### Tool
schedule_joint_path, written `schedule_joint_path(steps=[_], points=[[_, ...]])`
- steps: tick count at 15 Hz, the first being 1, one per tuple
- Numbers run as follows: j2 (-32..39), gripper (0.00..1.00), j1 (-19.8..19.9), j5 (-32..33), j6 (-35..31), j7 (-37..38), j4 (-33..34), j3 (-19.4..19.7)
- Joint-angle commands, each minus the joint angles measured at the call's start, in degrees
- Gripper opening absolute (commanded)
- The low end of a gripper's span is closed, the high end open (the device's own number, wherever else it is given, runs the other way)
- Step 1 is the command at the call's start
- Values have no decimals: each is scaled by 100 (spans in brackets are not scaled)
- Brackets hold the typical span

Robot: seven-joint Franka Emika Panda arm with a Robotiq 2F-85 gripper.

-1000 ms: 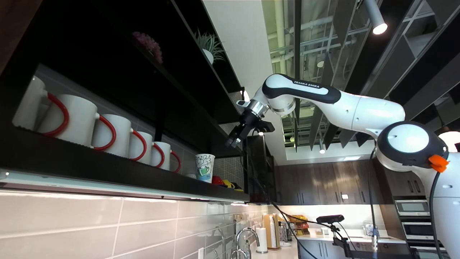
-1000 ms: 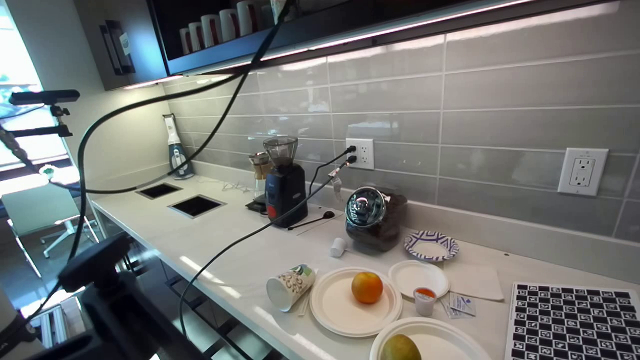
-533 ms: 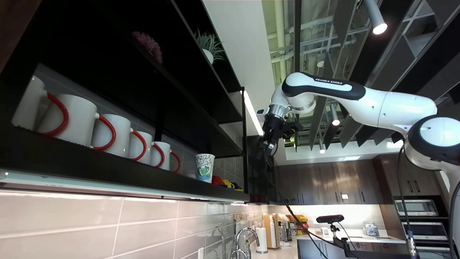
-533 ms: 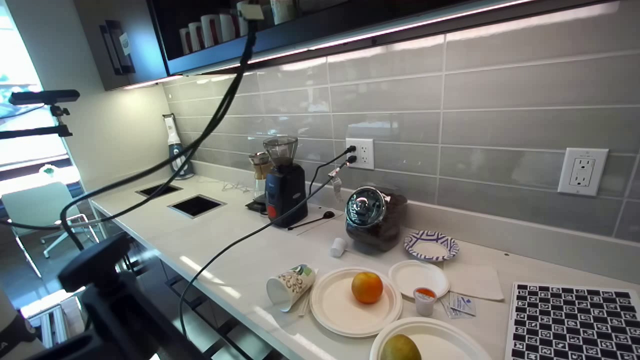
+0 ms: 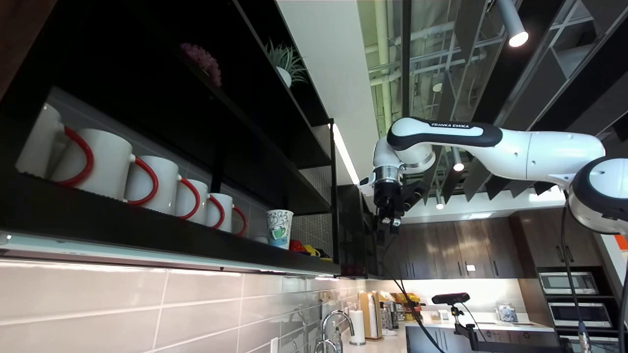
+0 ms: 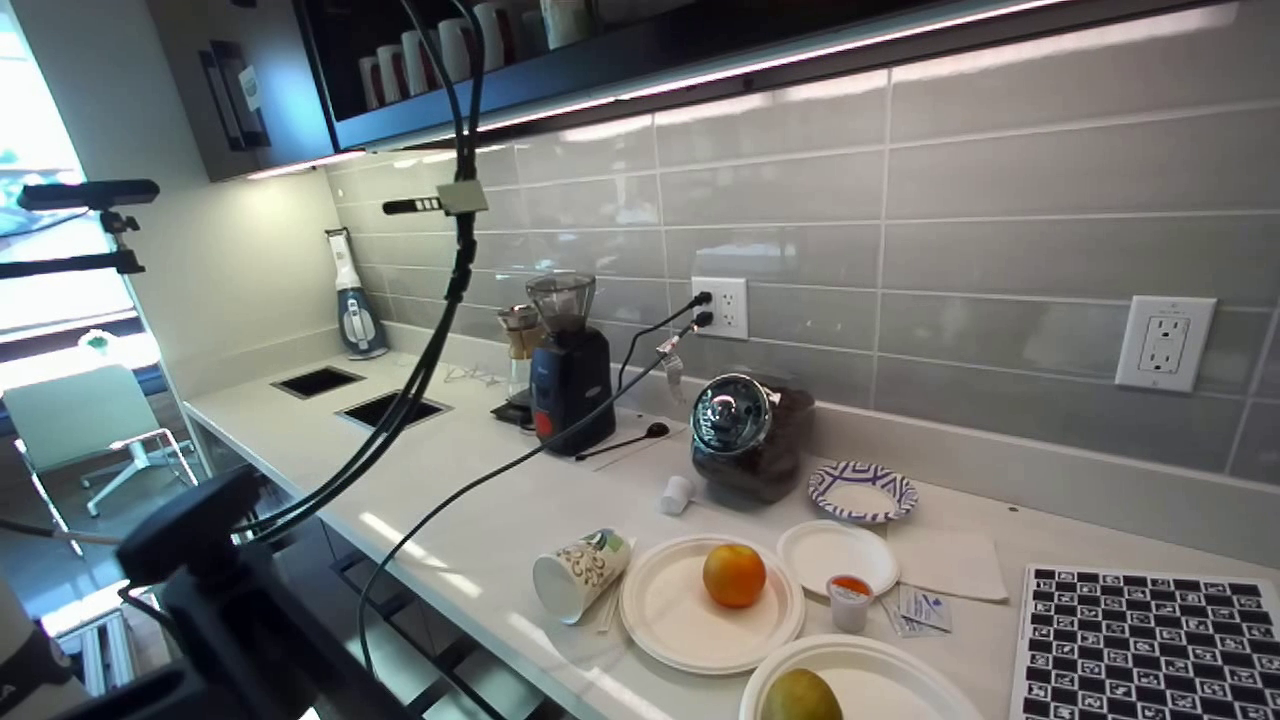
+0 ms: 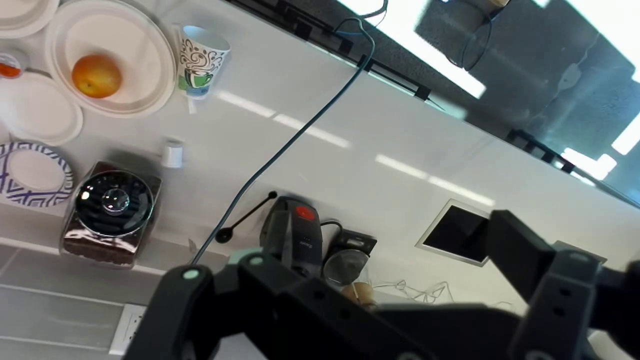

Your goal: Place the two coffee cups from the counter on the bottom shelf.

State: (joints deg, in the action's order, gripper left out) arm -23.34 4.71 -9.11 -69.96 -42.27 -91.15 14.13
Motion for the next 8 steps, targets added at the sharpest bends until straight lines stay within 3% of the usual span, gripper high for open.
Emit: schedule_joint_path(steps=[1, 5, 8], points=[[7, 100, -84, 19, 14, 22, 43, 52], [-2, 100, -92, 19, 14, 22, 68, 51], [46, 100, 130, 165, -184, 610, -638, 114]])
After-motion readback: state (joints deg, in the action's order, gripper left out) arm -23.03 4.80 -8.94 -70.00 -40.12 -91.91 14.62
